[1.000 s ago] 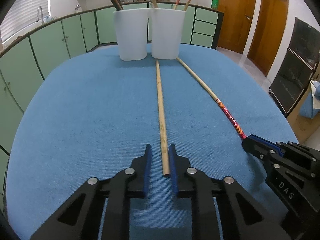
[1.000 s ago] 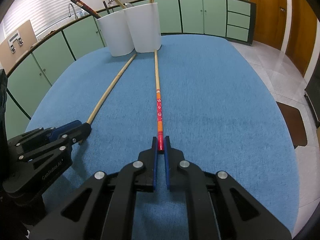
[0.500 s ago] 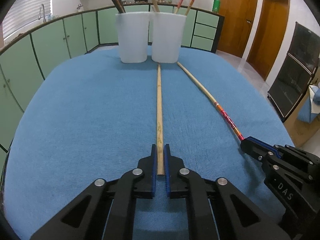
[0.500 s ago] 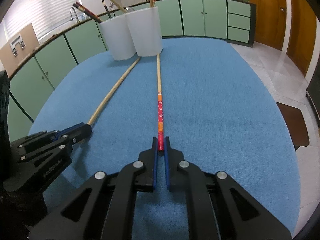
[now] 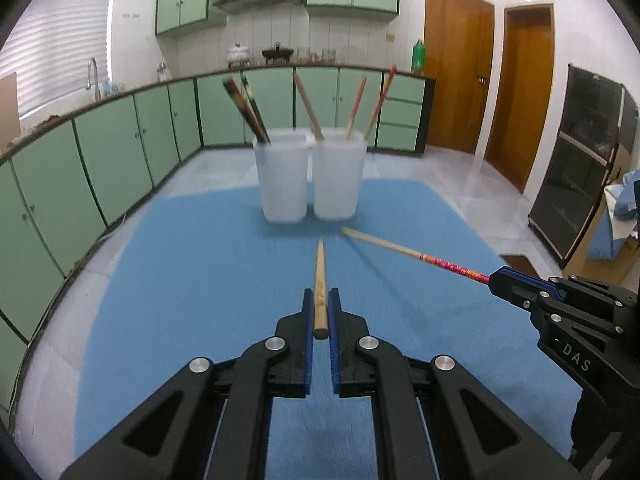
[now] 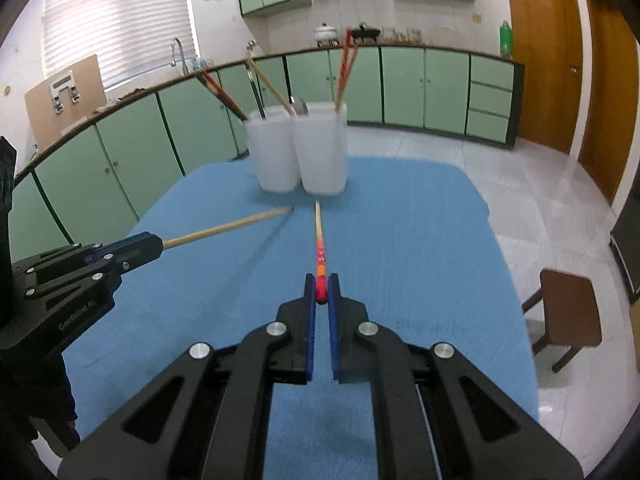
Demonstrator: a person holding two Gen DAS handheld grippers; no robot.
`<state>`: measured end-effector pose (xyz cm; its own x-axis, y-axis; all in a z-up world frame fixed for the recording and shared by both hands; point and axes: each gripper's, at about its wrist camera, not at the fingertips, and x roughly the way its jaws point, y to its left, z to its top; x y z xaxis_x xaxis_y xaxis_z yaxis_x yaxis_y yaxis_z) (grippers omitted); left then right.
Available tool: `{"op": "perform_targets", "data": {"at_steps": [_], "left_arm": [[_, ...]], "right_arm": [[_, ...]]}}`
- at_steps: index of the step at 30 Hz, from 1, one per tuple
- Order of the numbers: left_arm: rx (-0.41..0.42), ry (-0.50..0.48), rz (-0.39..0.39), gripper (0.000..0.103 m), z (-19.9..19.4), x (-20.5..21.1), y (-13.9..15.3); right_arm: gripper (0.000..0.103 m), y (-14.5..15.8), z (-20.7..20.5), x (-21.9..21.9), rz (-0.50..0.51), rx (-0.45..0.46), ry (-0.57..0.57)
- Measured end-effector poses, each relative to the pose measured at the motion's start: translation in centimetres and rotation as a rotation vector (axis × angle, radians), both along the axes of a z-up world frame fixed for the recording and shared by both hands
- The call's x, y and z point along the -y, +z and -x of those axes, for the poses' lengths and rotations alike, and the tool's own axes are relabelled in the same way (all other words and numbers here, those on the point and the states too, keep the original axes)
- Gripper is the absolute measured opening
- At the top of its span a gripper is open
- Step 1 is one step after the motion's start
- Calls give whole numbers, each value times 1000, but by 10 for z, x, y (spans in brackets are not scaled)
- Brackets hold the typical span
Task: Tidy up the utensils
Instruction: 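Carry both chopsticks to the white holder and lower them inside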
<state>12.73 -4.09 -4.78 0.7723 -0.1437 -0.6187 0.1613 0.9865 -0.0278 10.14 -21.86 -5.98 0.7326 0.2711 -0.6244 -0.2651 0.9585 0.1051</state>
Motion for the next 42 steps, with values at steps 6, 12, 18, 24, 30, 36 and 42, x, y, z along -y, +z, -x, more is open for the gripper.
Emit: {"op": "perform_targets", "data": {"at_steps": [6, 12, 18, 24, 30, 36, 42], "left_arm": [[77, -7, 13, 7, 2, -4, 34], [110, -37, 22, 7, -7, -9, 55], [125, -85, 30, 7, -20, -8, 77], [131, -125, 24, 7, -32, -8, 90], [141, -151, 18, 7, -41, -4, 99], [198, -154, -2, 7, -53, -4, 122], [308, -117, 16, 7, -85, -10, 165]], "right_arm": [[5, 34, -6, 0, -23, 49, 27], [5, 73, -16, -4, -21, 109, 74], [5, 104, -31, -13, -16, 130, 133], [5, 126, -41, -25, 22, 159, 181], [5, 148, -54, -28, 26, 196, 195], [5, 176, -72, -28, 18, 257, 177], [5, 214, -103, -25, -6, 348, 132]]}}
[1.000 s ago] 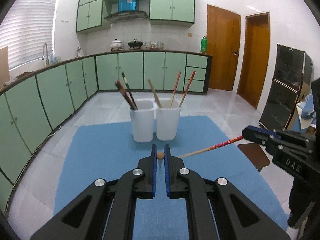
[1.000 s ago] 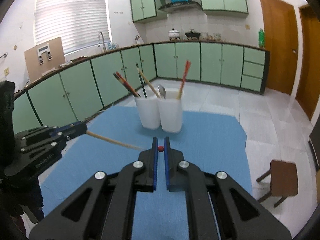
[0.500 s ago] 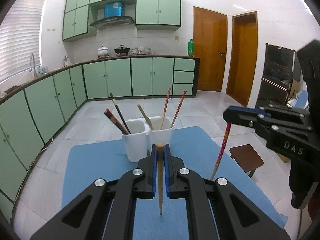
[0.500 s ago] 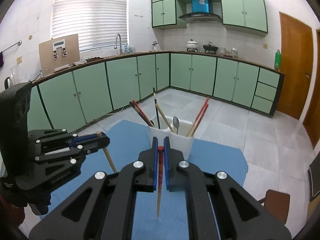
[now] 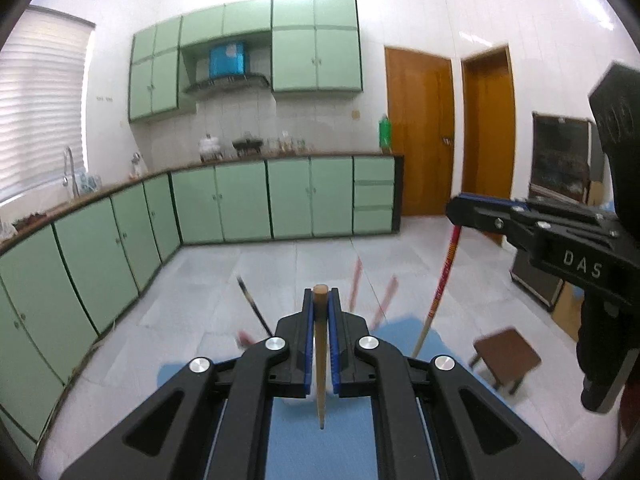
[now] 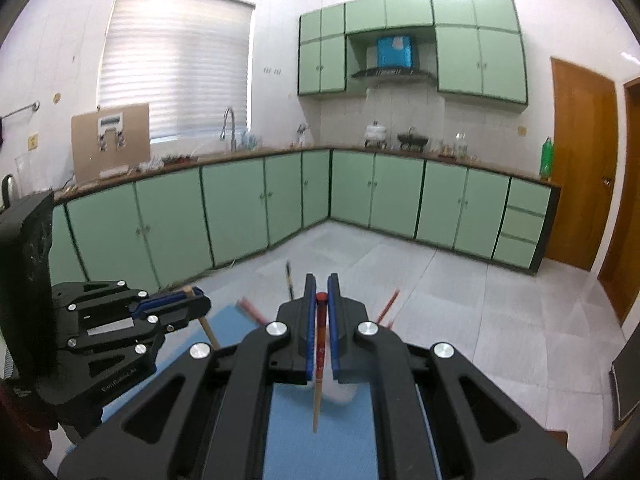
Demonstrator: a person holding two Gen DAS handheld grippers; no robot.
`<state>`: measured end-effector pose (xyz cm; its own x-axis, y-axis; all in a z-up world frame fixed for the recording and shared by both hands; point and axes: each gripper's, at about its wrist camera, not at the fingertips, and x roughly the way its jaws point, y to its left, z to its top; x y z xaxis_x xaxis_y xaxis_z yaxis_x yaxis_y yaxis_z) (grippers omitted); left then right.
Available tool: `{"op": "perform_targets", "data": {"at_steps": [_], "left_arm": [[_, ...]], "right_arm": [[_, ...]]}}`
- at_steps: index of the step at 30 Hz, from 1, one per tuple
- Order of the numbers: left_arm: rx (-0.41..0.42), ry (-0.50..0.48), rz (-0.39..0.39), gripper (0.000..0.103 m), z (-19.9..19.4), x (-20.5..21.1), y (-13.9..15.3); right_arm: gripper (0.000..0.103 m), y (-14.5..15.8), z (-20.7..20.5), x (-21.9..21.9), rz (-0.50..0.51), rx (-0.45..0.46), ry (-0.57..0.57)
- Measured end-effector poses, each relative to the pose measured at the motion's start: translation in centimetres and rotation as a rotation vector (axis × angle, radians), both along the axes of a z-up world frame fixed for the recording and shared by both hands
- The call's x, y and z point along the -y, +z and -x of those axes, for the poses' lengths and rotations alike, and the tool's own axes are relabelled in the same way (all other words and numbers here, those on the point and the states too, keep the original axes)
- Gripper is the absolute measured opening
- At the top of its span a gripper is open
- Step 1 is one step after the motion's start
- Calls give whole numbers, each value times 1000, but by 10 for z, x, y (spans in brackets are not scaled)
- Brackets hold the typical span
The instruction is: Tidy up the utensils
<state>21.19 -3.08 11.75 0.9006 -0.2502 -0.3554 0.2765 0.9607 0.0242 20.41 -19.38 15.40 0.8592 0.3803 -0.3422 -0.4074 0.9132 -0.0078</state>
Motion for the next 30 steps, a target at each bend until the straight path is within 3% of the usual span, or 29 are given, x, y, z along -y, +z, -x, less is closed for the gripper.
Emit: {"op": "perform_targets", "data": {"at_steps": [6, 11, 21, 30], "left_arm": [[96, 43, 16, 7, -35, 0, 30], [112, 59, 27, 7, -70, 3, 26], [-4, 86, 37, 7, -116, -2, -31], [-128, 79, 53, 8, -136, -11, -73]], "right_arm": [[5, 25, -38, 3, -29, 97, -47], [5, 17, -68, -1, -18, 116, -58], [5, -50, -117, -13, 4, 15, -70], [6, -109, -127, -25, 27, -136, -73]]}}
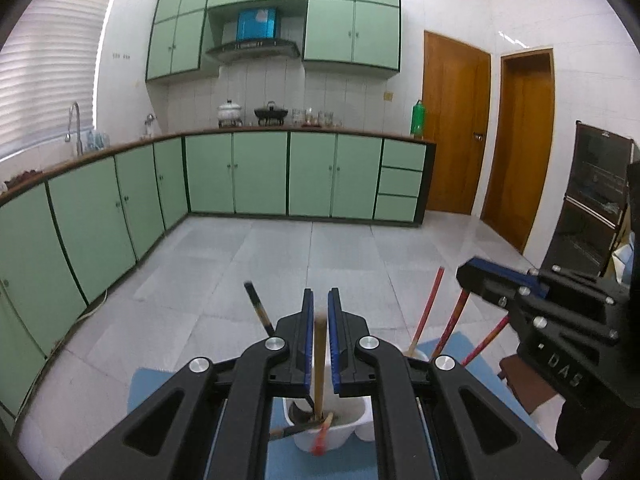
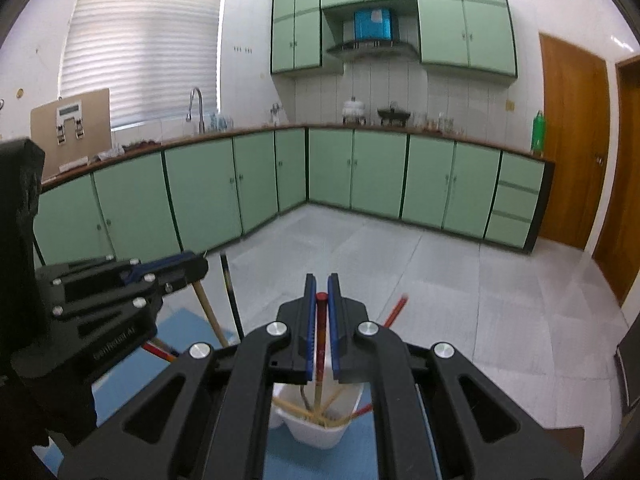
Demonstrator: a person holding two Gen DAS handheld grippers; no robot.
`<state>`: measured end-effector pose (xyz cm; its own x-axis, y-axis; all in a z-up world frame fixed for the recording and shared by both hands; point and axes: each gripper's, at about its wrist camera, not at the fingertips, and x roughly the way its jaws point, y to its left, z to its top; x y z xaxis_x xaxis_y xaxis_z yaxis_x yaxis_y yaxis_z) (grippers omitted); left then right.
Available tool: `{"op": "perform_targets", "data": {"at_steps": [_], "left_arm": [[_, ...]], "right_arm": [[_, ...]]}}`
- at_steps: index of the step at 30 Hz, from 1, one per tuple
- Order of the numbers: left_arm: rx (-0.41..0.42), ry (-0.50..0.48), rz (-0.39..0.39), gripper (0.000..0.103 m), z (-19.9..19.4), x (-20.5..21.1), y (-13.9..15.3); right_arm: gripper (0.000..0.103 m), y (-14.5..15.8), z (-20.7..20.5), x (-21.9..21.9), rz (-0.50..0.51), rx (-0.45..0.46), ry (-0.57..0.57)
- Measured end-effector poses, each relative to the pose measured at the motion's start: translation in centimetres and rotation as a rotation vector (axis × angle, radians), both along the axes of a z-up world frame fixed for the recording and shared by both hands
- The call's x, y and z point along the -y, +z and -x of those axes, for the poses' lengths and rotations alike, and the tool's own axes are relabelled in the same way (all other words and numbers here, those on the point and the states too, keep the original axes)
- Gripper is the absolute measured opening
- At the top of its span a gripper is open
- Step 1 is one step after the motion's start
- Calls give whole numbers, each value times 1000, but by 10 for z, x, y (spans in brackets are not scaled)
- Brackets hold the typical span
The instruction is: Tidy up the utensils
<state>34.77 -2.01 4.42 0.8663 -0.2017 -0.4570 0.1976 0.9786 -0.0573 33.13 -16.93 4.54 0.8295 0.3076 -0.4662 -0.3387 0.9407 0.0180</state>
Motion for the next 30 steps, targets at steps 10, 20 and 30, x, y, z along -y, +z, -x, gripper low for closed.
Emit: {"op": "perform_targets", "data": {"at_steps": [10, 20, 30], "left_arm": [[44, 2, 51, 42, 41, -15, 23], [72, 6, 51, 76, 131, -13, 20], [38, 52, 37, 88, 205, -16, -8]], "right_arm": [[56, 27, 53, 27, -31, 73, -82], [93, 11, 145, 62, -47, 54, -126], [97, -19, 215, 67, -66, -16, -113]]}}
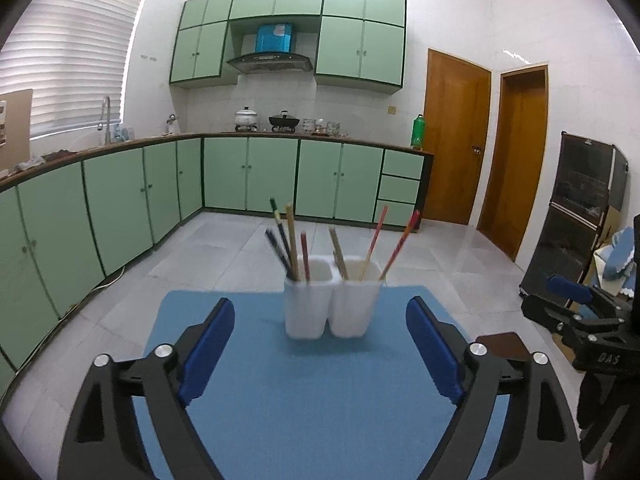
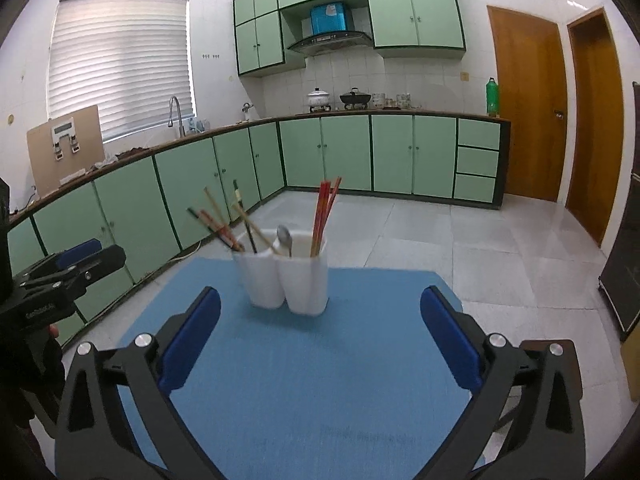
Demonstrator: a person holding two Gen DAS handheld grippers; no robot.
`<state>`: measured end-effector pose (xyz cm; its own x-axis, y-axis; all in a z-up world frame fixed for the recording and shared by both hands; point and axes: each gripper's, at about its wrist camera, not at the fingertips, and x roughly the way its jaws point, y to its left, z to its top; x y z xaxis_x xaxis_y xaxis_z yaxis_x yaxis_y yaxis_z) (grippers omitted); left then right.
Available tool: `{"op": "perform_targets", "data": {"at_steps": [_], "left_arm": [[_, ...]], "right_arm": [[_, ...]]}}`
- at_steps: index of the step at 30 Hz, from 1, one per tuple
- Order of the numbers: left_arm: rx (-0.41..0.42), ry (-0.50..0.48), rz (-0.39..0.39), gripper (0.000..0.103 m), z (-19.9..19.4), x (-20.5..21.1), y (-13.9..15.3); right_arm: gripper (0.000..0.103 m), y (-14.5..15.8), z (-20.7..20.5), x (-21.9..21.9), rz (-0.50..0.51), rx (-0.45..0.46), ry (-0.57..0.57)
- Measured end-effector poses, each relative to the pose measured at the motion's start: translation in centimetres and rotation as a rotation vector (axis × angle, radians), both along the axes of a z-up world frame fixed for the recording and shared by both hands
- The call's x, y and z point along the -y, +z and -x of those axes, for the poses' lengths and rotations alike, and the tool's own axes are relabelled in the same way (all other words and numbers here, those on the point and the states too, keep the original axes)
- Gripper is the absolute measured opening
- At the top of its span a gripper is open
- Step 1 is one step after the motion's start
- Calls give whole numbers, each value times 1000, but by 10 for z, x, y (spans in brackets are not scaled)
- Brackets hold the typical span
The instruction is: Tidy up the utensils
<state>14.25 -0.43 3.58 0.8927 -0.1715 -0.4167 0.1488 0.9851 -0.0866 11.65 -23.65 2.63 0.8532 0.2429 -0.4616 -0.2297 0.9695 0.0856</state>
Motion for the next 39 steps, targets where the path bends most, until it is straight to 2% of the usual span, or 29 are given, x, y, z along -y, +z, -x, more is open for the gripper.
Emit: {"op": "perform_targets", "data": {"at_steps": [5, 9, 16, 39], "left_arm": [[-6, 21, -22, 91, 27, -1, -4], [12, 32, -57, 94, 49, 3, -1], [45, 25, -72, 97, 80, 5, 5], [88, 41, -43, 97, 120, 7, 16]], "right_arm": [[97, -1, 26, -2, -11, -14, 30], [97, 2, 42, -7, -12, -5, 50], [97, 12, 67, -11, -31, 11, 78], [97, 25, 100, -28, -15, 52, 117]]}}
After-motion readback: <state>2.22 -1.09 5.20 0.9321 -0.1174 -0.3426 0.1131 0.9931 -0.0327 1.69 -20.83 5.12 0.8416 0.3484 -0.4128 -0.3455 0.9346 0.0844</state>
